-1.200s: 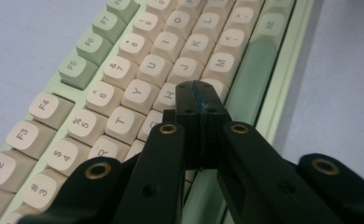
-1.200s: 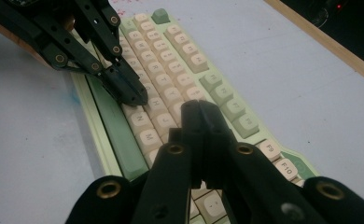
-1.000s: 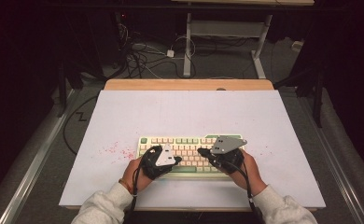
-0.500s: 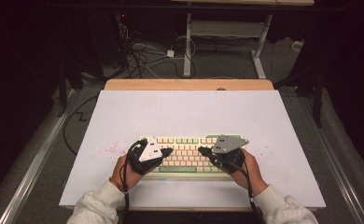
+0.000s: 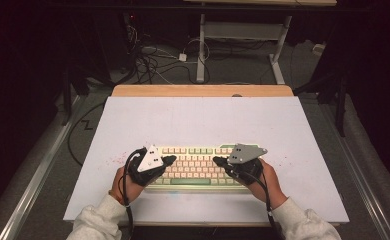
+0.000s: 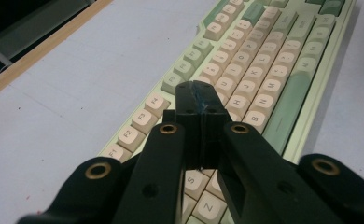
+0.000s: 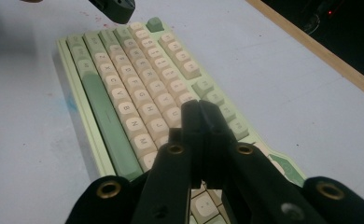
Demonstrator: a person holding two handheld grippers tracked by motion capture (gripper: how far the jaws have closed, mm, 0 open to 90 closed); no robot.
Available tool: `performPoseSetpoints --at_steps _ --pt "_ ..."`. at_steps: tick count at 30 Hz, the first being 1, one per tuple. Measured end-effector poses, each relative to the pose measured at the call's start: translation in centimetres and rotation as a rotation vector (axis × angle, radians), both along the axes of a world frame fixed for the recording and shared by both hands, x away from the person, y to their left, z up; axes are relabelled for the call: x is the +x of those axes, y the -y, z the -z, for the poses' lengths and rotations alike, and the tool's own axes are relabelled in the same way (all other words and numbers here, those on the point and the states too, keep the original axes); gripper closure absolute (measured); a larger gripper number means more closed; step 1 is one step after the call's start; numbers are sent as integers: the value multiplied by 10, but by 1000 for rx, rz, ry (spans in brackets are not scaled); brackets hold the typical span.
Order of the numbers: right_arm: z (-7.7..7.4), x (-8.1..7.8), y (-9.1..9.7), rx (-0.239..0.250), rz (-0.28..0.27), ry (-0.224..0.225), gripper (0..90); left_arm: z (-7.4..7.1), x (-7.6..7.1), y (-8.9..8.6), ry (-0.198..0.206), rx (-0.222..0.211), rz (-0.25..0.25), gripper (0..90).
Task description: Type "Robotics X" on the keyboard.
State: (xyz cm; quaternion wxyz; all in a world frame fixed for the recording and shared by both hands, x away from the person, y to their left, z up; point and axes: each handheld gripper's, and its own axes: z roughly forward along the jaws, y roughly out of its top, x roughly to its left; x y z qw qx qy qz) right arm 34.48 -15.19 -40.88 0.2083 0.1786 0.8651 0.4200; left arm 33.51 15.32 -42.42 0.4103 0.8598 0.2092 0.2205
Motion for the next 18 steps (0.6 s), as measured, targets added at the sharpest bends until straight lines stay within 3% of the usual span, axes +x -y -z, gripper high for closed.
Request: performPoseSetpoints --at_steps 18 --pt "0 1 2 0 2 3 900 1 -6 -27 6 -17 -62 878"
